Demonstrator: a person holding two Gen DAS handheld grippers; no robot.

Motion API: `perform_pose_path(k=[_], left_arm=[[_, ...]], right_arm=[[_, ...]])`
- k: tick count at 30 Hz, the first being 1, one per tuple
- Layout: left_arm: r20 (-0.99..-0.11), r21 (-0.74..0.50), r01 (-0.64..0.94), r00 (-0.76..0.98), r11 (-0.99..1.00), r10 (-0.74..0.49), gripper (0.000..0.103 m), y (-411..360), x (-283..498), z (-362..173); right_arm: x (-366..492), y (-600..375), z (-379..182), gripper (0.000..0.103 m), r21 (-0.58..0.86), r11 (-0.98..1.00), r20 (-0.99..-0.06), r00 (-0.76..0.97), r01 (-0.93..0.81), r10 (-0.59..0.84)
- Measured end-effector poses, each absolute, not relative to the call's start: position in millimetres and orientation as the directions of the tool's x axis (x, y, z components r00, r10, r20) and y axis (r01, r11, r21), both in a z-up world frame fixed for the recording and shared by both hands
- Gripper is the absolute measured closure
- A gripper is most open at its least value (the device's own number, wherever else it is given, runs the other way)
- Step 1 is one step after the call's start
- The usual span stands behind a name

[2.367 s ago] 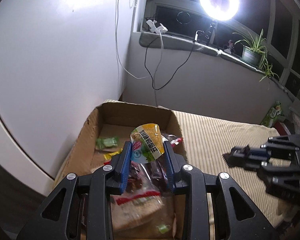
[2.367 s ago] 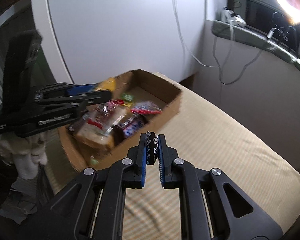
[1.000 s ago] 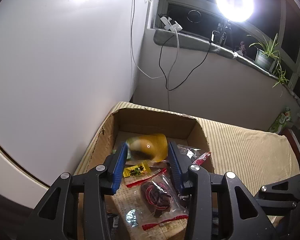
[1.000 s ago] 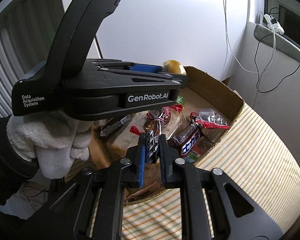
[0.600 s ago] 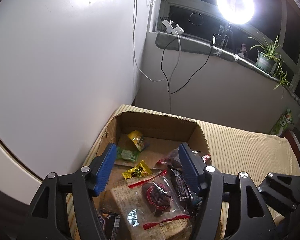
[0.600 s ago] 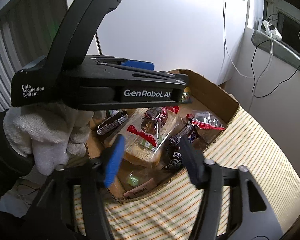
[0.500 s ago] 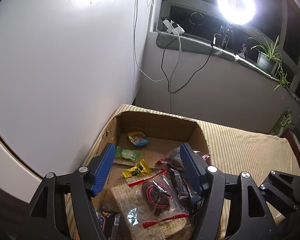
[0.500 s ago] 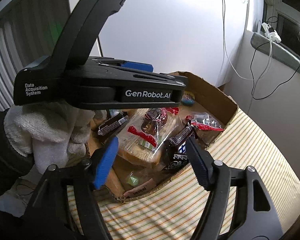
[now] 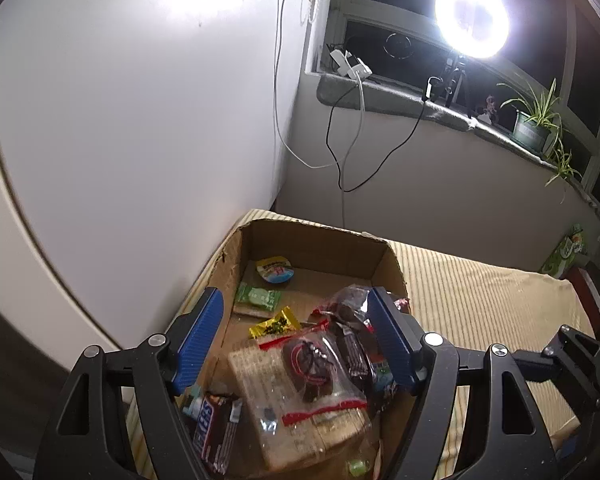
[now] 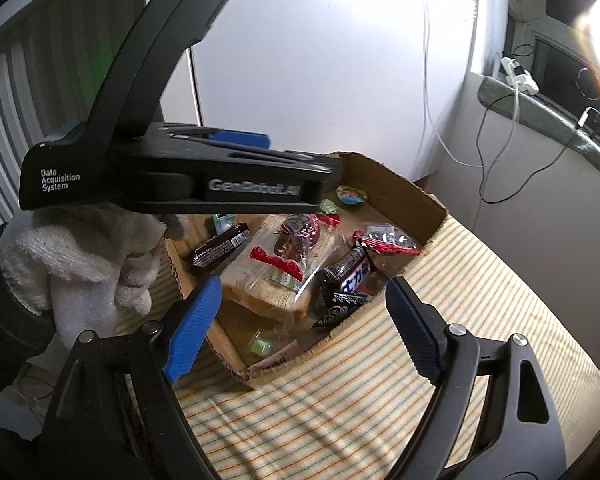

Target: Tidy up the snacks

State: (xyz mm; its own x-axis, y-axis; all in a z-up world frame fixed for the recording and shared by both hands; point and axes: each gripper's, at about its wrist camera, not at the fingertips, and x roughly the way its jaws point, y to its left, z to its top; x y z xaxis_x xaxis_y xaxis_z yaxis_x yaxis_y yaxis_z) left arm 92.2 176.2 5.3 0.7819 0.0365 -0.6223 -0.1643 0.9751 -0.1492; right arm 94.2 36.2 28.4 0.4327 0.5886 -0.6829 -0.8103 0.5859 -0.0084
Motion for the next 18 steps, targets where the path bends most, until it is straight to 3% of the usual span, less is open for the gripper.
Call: perform_pose_path(k=[15, 18], left_arm=[[-0.579, -0.171, -0.206, 0.812, 0.964, 0.071, 0.028, 159.4, 21.5, 7.3], [-0.576, -0.158, -0.214, 0.813, 0.964, 0.086, 0.028, 150.0, 6.2, 5.3]], right_arm=[[84.6, -4.4, 42.6, 0.016, 0.008, 0.717, -0.63, 0.554, -0.697, 0.545], [82.0, -14.7, 42.7, 0.008, 0.031, 0.73, -0.621, 0.559, -0.683, 0.549]])
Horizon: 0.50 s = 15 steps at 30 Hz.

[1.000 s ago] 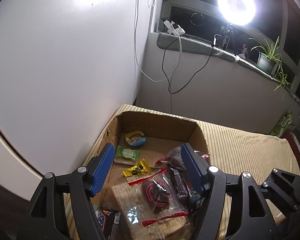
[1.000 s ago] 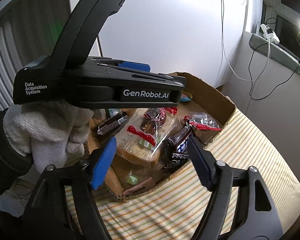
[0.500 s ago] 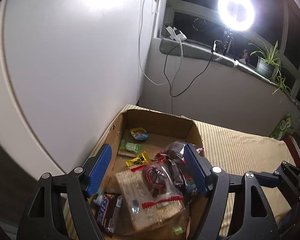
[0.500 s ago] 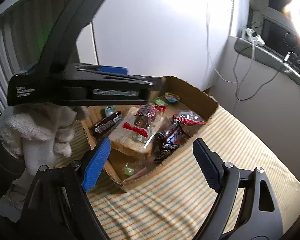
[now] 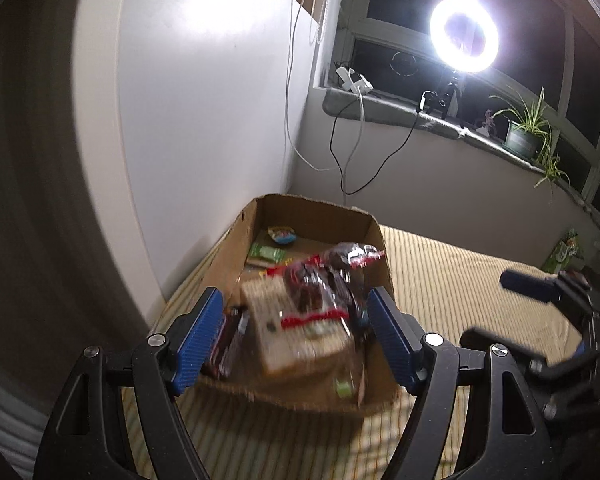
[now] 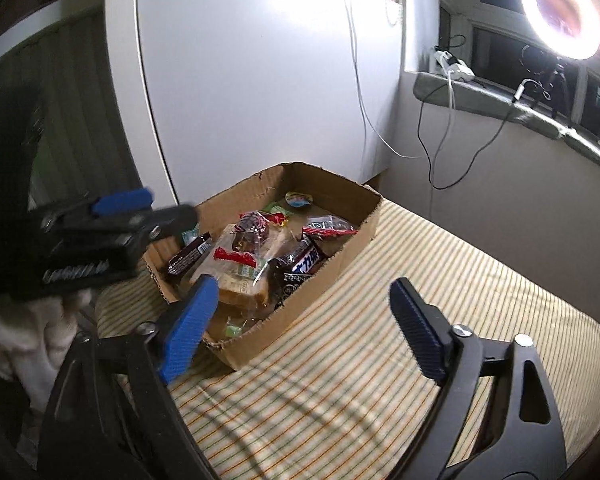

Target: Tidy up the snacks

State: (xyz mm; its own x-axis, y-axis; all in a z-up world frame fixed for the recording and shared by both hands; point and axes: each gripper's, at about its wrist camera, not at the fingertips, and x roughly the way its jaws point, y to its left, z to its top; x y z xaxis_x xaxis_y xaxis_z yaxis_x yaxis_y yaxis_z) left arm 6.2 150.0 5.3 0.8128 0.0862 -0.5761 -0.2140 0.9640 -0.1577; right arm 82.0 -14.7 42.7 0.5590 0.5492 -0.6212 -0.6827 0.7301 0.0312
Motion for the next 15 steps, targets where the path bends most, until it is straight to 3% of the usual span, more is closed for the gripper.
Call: perform_pose_path(k=[6, 13, 15], left_arm=[[-0.575, -0.144, -0.232, 0.811, 0.962, 0.109, 0.028, 132.3, -11.6, 0.3], [-0.584, -0.13, -0.251, 0.801, 0.959, 0.13, 0.028, 116.7, -23.8, -5.5], [-0.585, -0.125, -0.254, 0.8, 0.959, 0.136, 0.02, 114.9, -28.3, -7.1]], right_arm=[[76.3, -31.8, 43.0, 0.0, 0.04, 0.766, -0.597, 0.599, -0.642, 0.534], [70.2, -39.9, 38.9, 0.0, 0.011, 0.787, -0.6, 0.625, -0.617, 0.499], [67.9, -42.8, 38.2, 0.0, 0.01, 0.79, -0.598, 0.63, -0.613, 0.496]])
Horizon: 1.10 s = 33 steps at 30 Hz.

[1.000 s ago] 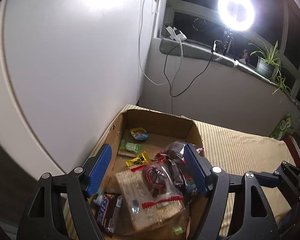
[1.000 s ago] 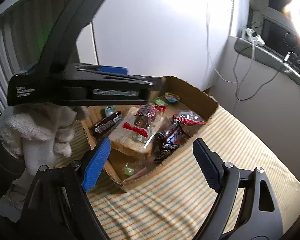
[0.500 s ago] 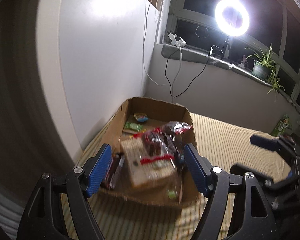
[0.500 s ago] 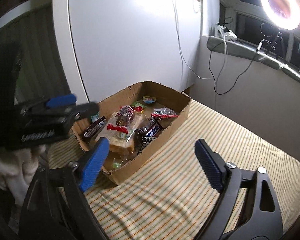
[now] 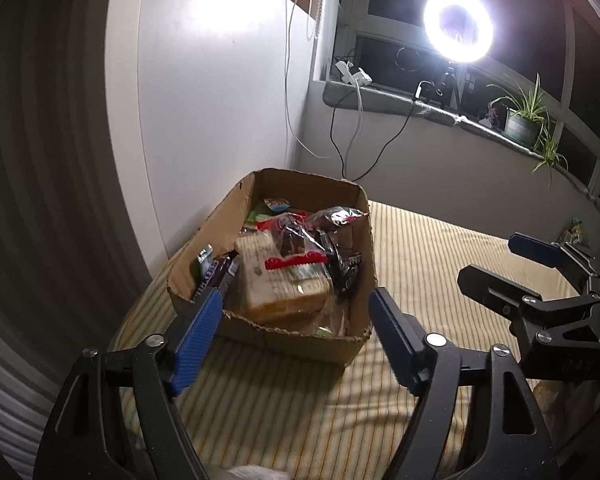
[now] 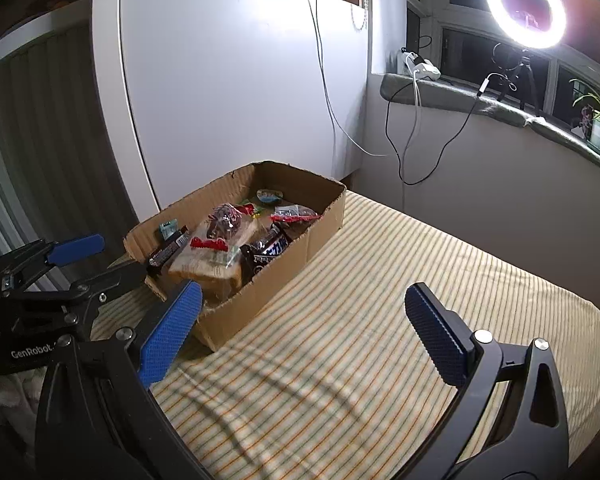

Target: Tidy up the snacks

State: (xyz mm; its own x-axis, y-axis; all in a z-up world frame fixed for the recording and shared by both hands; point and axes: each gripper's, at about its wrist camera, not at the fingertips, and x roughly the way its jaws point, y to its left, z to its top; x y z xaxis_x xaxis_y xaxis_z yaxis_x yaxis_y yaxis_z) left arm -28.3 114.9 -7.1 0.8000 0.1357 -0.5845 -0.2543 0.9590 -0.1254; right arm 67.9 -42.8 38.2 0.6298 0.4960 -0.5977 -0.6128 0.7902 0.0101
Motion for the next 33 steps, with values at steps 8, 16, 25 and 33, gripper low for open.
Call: perform_pose_path(k=[8, 16, 25, 33], left_arm=[[-0.584, -0.127, -0.276, 0.797, 0.953, 0.153, 0.02, 112.0, -35.1, -6.4], [-0.578, -0.129, -0.267, 0.802, 0.955, 0.147, 0.02, 107.1, -39.4, -4.2], [-0.573, -0.123, -0.267, 0.806, 0.956, 0.152, 0.02, 103.5, -42.0, -3.2], [-0.571, -0.124, -0.261, 0.808, 0.957, 0.146, 0.02, 101.3, -42.1, -2.9]], right_arm=[[61.2, -52.0, 36.6, 0.0, 0.004, 0.8, -0.589, 0.645, -0.601, 0.487], [57.0, -54.7, 37.0, 0.0, -0.003, 0.797, -0.584, 0.648, -0.603, 0.488], [54.1, -57.1, 35.6, 0.0, -0.01, 0.794, -0.583, 0.649, -0.607, 0.488], [55.1, -59.0, 34.8, 0.0, -0.01, 0.796, -0.585, 0.649, -0.606, 0.486]])
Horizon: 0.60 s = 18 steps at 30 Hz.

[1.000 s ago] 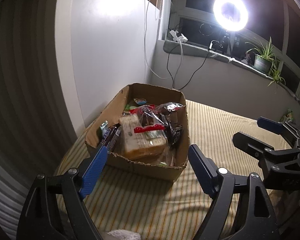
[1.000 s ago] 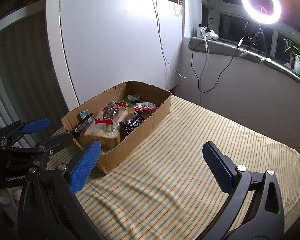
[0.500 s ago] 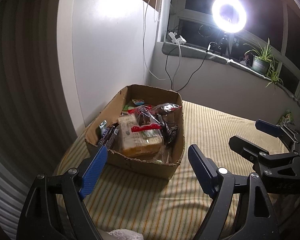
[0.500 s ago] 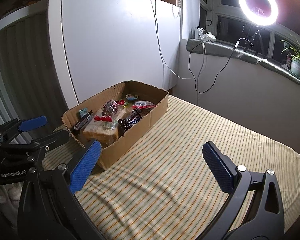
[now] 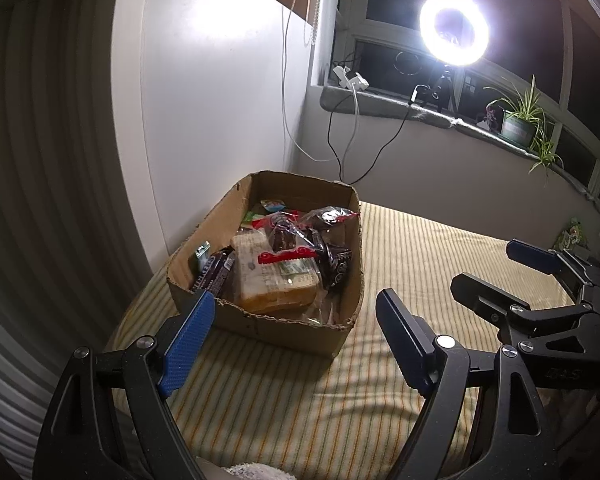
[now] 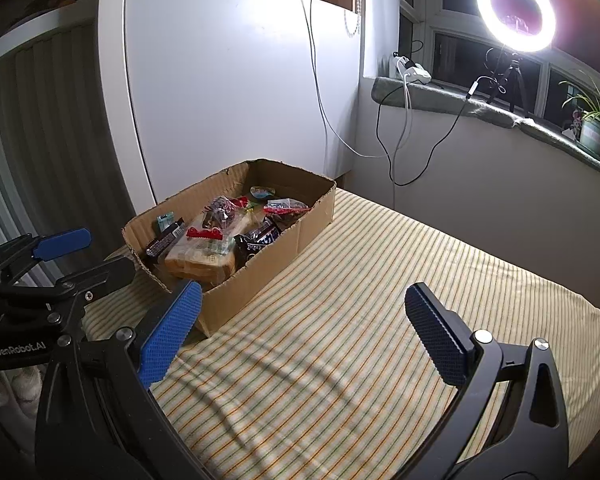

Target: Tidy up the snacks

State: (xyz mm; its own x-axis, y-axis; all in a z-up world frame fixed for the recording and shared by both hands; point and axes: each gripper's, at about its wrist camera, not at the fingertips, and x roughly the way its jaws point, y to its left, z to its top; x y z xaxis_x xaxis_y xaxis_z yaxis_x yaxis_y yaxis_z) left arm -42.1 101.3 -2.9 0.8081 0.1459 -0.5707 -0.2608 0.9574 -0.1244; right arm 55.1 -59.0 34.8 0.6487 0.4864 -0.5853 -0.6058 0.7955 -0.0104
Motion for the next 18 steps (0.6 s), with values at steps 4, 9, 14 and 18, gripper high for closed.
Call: perform_pose_path(k=[4, 9, 14, 18], left_arm=[[-0.575, -0.124, -0.258, 0.806, 0.958, 0.143, 0.02, 100.7, -41.1, -4.0], [-0.577, -0.125, -0.255, 0.804, 0.959, 0.139, 0.02, 98.3, -40.1, -4.9], [-0.578, -0.126, -0.253, 0.804, 0.959, 0.137, 0.02, 98.0, -40.2, -5.3], [-0.575, -0.128, -0.253, 0.806, 0.959, 0.136, 0.02, 98.1, -41.2, -4.5]], right_arm=[[56.0, -59.5, 33.9, 0.0, -0.008, 0.796, -0.587, 0.647, -0.605, 0.486], [56.5, -59.5, 32.4, 0.0, -0.006, 0.798, -0.589, 0.647, -0.603, 0.485], [56.8, -58.1, 30.0, 0.0, -0.006, 0.798, -0.592, 0.645, -0.603, 0.483], [56.6, -57.6, 28.5, 0.0, -0.008, 0.798, -0.594, 0.645, -0.602, 0.481]])
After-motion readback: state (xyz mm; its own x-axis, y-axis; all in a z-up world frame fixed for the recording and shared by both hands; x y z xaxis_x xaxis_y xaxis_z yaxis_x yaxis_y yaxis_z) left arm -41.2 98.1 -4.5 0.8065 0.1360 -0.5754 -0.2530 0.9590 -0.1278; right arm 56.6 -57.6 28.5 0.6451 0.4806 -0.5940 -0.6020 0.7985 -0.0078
